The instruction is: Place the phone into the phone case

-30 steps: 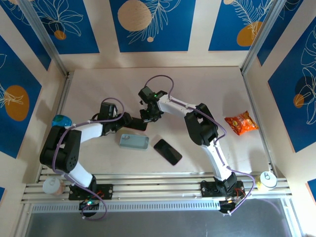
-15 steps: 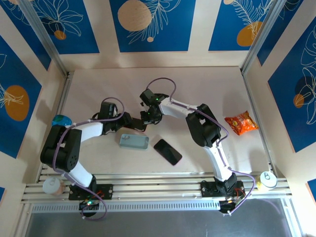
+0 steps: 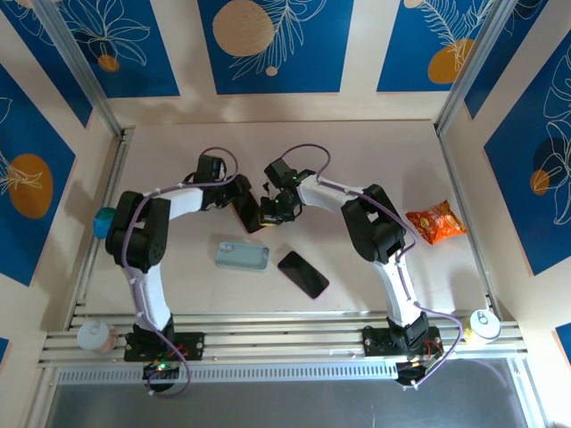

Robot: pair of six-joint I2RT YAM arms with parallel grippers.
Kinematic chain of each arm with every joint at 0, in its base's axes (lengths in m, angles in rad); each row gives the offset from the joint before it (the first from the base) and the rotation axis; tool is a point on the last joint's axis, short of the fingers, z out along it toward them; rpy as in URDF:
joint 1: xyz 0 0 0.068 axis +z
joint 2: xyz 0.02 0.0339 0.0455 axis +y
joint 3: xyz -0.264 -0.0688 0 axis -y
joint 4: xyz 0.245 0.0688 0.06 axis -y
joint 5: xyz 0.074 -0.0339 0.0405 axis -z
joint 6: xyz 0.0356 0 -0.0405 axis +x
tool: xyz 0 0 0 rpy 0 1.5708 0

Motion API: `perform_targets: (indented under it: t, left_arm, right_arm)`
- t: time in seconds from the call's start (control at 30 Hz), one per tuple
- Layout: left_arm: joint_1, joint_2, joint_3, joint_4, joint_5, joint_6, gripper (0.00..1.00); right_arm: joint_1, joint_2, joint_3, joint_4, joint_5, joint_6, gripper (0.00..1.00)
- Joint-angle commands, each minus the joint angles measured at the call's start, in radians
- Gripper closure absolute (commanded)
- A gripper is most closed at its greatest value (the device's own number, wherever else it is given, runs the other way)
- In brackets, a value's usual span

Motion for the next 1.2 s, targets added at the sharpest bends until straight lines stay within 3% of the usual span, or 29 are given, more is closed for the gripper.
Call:
perform_targets:
  t: [0.0,0.23,0.4,0.57,0.83,1.17]
  left_arm:
    - [-0.006,0.098,0.121,-0.037,0.011,0.036,0.41]
    - [-0.017,0.247,0.35,-0.096,0.047,0.034,0.41]
    - [-0.019,0.257,0.406,-0.104,0.059,0.027,0.41]
    - [-0.007,0.119,0.31,-0.09,0.055,0.043,0.4]
    - [-0.002,-0.108,0.012,-0.062,0.028,0.044,0.4]
    - [-0.006,-0.164,-0.171,0.011,0.051,-0.019,0.4]
  right_arm:
    - [-0.021,0.056,0.029,-0.077,0.007,0.021,1.0]
    - [-0.061,0.067,0.064,-0.039,0.003,0.042,1.0]
    - [-0.071,0.063,0.075,-0.01,-0.021,0.051,1.0]
    - [-0.068,0.027,0.053,0.024,-0.036,0.06,1.0]
    - [-0.038,-0.022,0.034,0.032,-0.083,0.029,1.0]
    - [-0.025,-0.039,-0.009,0.04,-0.109,0.022,1.0]
